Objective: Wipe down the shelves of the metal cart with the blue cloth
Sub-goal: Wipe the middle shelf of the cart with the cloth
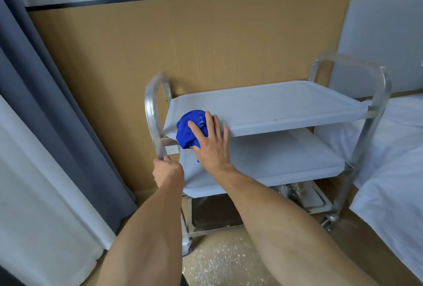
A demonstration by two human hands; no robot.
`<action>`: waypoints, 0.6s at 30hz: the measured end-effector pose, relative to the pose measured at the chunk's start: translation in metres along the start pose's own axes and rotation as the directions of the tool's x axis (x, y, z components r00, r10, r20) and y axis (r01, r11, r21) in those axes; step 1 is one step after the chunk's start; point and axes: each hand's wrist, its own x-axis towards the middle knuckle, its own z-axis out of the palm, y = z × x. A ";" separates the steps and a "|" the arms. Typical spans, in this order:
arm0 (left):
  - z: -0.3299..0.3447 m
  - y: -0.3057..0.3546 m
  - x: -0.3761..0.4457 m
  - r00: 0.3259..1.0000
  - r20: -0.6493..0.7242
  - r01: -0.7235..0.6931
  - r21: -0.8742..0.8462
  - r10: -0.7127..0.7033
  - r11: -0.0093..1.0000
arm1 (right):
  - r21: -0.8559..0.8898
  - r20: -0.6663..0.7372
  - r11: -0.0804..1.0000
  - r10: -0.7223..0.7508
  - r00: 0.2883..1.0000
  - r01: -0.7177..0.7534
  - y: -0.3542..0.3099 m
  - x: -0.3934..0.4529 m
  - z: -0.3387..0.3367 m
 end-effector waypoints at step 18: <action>0.025 0.017 -0.039 0.927 -0.097 -0.338 0.206 0.363 0.918 | 0.007 -0.086 0.992 0.130 0.988 -0.130 -0.007 0.007 -0.001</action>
